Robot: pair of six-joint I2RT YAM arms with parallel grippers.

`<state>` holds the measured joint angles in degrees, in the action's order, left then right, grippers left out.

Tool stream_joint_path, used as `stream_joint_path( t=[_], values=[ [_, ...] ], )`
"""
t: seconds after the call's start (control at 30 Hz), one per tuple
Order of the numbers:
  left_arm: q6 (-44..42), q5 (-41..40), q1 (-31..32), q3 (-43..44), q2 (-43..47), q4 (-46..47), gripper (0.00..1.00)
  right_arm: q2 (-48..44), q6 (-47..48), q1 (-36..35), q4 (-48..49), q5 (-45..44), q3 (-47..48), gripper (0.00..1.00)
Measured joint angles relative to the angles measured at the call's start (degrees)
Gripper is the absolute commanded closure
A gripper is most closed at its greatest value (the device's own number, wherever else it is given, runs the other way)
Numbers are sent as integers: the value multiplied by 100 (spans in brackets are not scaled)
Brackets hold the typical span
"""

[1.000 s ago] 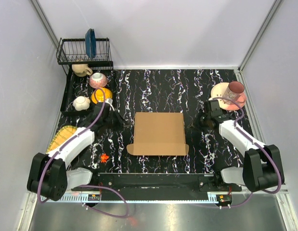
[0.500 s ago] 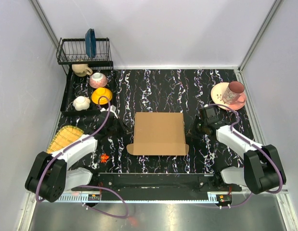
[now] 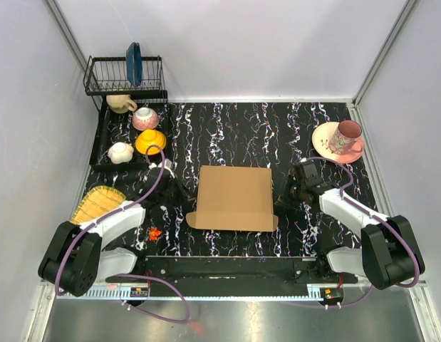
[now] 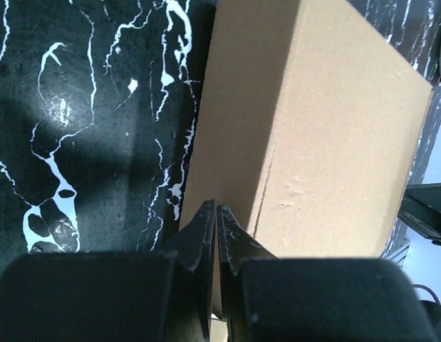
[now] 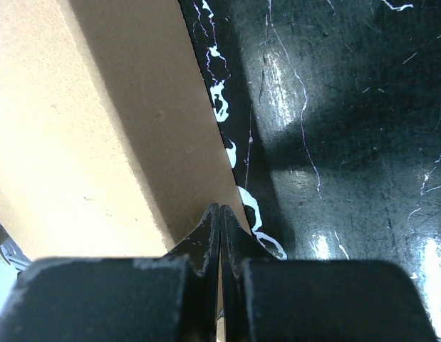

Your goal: Fold the paper box

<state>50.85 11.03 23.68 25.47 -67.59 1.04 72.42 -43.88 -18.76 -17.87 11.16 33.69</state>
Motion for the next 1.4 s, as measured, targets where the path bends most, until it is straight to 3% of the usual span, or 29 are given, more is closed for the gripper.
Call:
stream_joint_path(
  t=[0.43,0.83,1.07,1.4],
  values=[
    [20,142,107,-146,-11,76,100,-92,0,-131,-57,-66,0,100],
    [85,225,234,-28,1147,-354,100,-1276,-22,-323,-896,-369,98,100],
    [186,330,236,363,1657,-938,99,-1843,-125,-328,-1593,-455,638,100],
    [219,369,236,708,1768,-1268,98,-1917,-238,-326,-1958,-472,975,100]
  ],
)
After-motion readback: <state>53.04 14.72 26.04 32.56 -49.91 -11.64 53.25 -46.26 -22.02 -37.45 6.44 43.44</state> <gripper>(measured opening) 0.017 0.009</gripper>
